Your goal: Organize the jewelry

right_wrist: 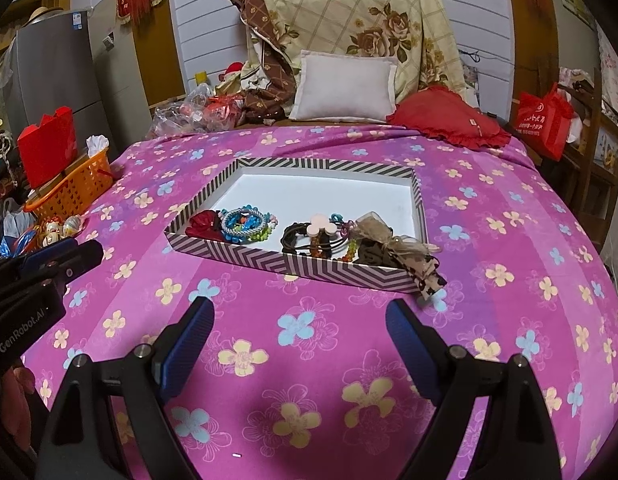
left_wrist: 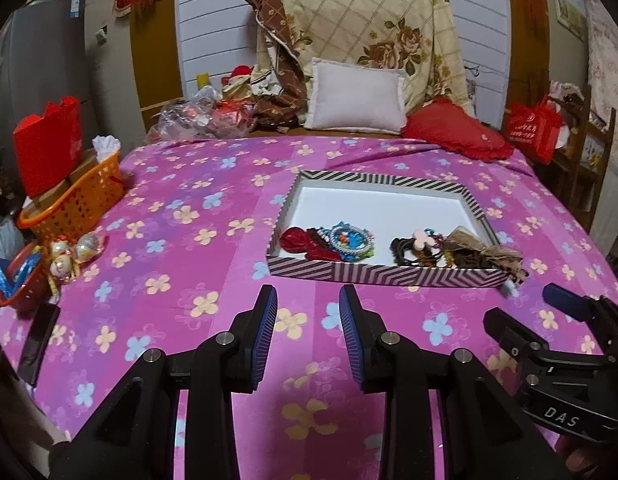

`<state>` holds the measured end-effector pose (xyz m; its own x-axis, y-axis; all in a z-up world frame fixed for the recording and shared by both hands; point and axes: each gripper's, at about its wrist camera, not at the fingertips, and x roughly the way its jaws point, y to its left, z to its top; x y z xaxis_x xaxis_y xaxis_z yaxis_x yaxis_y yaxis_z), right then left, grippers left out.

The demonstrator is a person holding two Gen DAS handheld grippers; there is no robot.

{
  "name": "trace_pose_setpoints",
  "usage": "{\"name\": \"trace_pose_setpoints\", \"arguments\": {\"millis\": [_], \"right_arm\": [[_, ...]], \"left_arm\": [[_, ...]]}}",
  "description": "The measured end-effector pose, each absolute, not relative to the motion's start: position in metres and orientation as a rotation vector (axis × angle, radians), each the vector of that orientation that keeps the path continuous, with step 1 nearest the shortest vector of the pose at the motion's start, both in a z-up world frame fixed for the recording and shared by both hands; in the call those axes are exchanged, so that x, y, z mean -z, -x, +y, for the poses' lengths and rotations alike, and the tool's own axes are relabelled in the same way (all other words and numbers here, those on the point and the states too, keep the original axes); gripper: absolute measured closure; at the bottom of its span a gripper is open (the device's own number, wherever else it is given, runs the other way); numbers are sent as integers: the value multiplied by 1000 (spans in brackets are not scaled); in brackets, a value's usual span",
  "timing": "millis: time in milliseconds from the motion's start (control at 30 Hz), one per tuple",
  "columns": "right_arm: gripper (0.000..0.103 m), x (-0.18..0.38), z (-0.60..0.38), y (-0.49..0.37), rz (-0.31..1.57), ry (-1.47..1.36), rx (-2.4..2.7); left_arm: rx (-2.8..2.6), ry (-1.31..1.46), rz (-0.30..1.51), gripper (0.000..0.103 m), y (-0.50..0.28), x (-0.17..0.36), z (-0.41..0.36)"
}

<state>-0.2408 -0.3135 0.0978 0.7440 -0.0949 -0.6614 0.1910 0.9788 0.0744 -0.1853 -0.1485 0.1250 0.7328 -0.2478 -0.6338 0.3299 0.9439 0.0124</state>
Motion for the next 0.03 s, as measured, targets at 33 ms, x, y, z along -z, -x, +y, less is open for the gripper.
{"name": "trace_pose_setpoints", "arguments": {"millis": [33], "right_arm": [[13,-97,-314,241,716,-142,158]], "left_arm": [[317,-130,675,81,185,-125,-149]]}}
